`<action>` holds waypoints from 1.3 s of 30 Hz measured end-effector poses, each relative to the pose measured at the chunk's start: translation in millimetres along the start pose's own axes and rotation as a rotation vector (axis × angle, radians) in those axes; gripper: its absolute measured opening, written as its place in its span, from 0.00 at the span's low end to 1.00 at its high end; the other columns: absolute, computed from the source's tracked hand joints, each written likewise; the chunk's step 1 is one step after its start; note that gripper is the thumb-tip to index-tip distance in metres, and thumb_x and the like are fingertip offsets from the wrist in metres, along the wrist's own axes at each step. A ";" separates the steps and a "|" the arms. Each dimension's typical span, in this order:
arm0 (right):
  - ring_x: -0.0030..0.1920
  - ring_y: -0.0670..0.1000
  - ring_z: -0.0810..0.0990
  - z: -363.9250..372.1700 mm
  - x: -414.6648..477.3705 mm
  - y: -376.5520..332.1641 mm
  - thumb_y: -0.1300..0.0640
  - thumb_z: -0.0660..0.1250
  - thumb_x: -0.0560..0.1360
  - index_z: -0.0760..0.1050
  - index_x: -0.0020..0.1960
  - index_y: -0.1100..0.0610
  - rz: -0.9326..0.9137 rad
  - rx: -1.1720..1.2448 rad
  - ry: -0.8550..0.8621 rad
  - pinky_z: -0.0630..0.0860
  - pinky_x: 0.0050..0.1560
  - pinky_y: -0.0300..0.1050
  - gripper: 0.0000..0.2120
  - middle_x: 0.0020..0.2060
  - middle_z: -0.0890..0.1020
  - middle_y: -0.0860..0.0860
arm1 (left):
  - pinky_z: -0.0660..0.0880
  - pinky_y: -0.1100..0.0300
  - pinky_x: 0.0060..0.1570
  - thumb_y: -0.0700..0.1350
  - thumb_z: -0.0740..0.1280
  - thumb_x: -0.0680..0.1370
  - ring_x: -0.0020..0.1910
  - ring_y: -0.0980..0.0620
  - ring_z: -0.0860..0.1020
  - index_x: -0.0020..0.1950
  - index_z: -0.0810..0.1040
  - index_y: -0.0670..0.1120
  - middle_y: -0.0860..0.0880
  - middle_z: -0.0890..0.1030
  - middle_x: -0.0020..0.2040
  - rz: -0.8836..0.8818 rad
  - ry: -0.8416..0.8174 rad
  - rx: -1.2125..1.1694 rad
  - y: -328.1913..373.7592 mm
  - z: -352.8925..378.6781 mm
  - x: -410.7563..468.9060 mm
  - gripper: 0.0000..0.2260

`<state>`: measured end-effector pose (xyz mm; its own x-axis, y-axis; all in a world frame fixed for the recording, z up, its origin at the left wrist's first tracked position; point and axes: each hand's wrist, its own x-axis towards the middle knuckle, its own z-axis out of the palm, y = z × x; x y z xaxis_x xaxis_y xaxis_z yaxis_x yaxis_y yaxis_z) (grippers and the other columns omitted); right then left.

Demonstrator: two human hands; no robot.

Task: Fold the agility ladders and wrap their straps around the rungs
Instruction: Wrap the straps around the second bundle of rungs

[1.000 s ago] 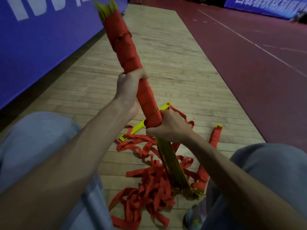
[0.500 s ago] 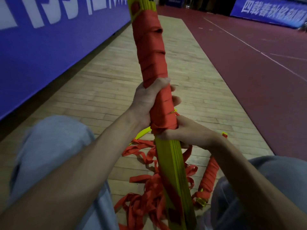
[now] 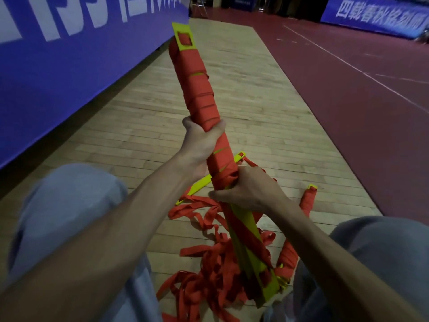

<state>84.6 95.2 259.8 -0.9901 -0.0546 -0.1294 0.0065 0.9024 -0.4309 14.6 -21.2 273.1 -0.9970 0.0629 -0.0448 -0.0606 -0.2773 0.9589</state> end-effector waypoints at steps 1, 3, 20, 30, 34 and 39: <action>0.35 0.50 0.80 -2.7 0.1 0.6 0.37 0.74 0.67 0.77 0.41 0.58 0.003 0.032 0.014 0.78 0.39 0.44 0.23 0.35 0.81 0.51 | 0.78 0.53 0.43 0.40 0.68 0.79 0.44 0.52 0.75 0.62 0.61 0.44 0.48 0.73 0.47 -0.021 -0.028 -0.011 3.7 0.5 -0.3 0.18; 0.32 0.51 0.78 -11.1 -0.5 1.1 0.45 0.75 0.69 0.76 0.37 0.59 -0.033 0.162 -0.007 0.74 0.33 0.39 0.18 0.31 0.79 0.52 | 0.77 0.52 0.45 0.38 0.69 0.75 0.44 0.51 0.75 0.64 0.66 0.41 0.47 0.74 0.46 -0.045 -0.115 -0.067 12.9 -1.3 -1.1 0.20; 0.29 0.52 0.79 -38.3 -9.9 -3.3 0.34 0.69 0.71 0.79 0.46 0.62 -0.252 0.467 -0.334 0.74 0.30 0.40 0.29 0.31 0.82 0.56 | 0.82 0.51 0.45 0.39 0.70 0.75 0.32 0.51 0.79 0.51 0.74 0.42 0.46 0.78 0.38 -0.108 -0.220 -0.342 23.7 0.7 -22.5 0.07; 0.47 0.52 0.81 4.4 -3.9 -3.8 0.22 0.69 0.55 0.72 0.53 0.53 -0.039 0.012 -0.092 0.80 0.51 0.55 0.41 0.46 0.81 0.50 | 0.77 0.59 0.31 0.52 0.78 0.70 0.39 0.51 0.79 0.64 0.71 0.36 0.47 0.77 0.43 -0.050 0.165 0.106 -6.8 -4.9 -2.5 0.32; 0.47 0.55 0.80 10.7 -4.1 -3.8 0.32 0.72 0.64 0.70 0.53 0.55 0.024 -0.135 0.073 0.79 0.48 0.52 0.31 0.45 0.79 0.52 | 0.78 0.58 0.31 0.40 0.69 0.76 0.37 0.49 0.77 0.56 0.73 0.39 0.45 0.74 0.41 -0.168 0.125 0.055 -8.3 -2.7 -2.1 0.11; 0.34 0.50 0.80 -3.3 -3.1 1.9 0.45 0.75 0.63 0.73 0.42 0.52 -0.057 0.216 0.088 0.79 0.38 0.48 0.16 0.33 0.80 0.49 | 0.74 0.53 0.45 0.39 0.67 0.76 0.40 0.50 0.75 0.47 0.76 0.44 0.48 0.76 0.38 -0.091 0.046 -0.085 8.3 -3.9 -11.9 0.02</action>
<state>87.2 98.5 262.4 -0.9980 -0.0570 -0.0257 -0.0290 0.7861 -0.6174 25.7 -28.0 280.6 -0.9882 0.0484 -0.1452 -0.1529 -0.3528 0.9231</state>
